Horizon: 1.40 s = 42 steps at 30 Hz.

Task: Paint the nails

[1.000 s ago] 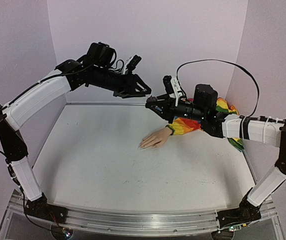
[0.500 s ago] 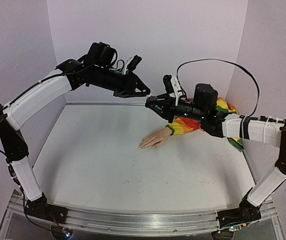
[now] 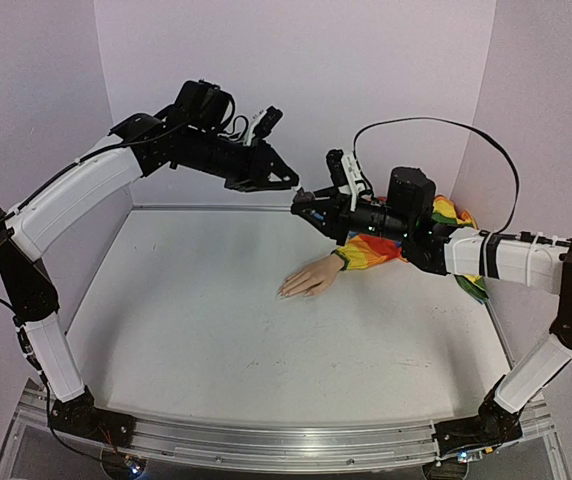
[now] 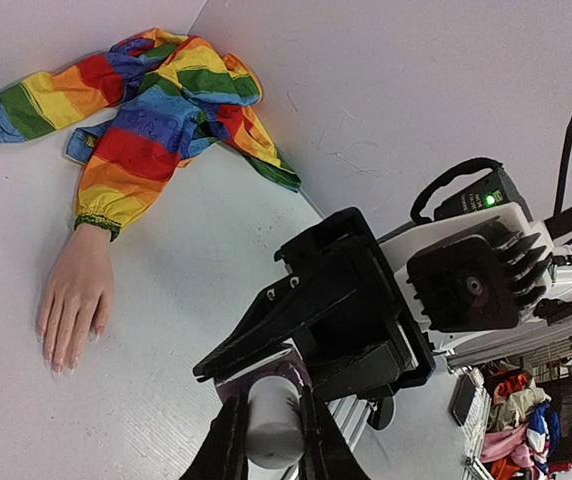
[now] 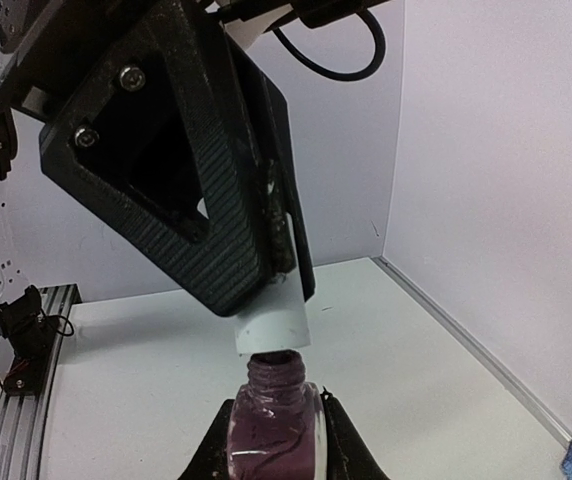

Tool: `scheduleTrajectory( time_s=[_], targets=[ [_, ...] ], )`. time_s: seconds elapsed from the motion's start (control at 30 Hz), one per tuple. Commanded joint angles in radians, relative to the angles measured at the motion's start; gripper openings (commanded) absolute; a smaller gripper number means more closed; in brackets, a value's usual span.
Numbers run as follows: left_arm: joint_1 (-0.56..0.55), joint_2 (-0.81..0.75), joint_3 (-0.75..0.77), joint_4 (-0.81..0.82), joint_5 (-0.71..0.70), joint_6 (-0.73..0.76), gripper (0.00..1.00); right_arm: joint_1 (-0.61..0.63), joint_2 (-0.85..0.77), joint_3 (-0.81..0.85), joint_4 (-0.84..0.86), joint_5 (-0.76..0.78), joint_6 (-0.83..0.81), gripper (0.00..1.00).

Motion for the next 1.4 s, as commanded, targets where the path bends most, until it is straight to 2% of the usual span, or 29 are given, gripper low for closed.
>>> scheduleTrajectory(
  time_s=[0.0, 0.53, 0.87, 1.13, 1.37],
  targets=[
    [-0.002, -0.035, 0.049, 0.01, -0.035, 0.033, 0.01, 0.008, -0.026, 0.017, 0.066, -0.003, -0.003, 0.0],
    [-0.002, -0.07, 0.03, 0.008, -0.058, 0.046, 0.0, 0.007, -0.049, -0.008, 0.08, 0.021, -0.001, 0.0],
    [0.011, -0.12, -0.016, 0.015, -0.087, 0.054, 0.0, 0.008, -0.098, -0.076, 0.138, 0.098, 0.021, 0.0],
    [0.055, -0.218, -0.181, 0.096, -0.076, 0.034, 0.0, -0.014, -0.247, -0.227, 0.145, 0.291, 0.011, 0.0],
    [0.1, -0.273, -0.395, 0.251, -0.01, -0.042, 0.0, -0.081, -0.409, -0.314, 0.006, 0.414, -0.016, 0.0]
  ],
)
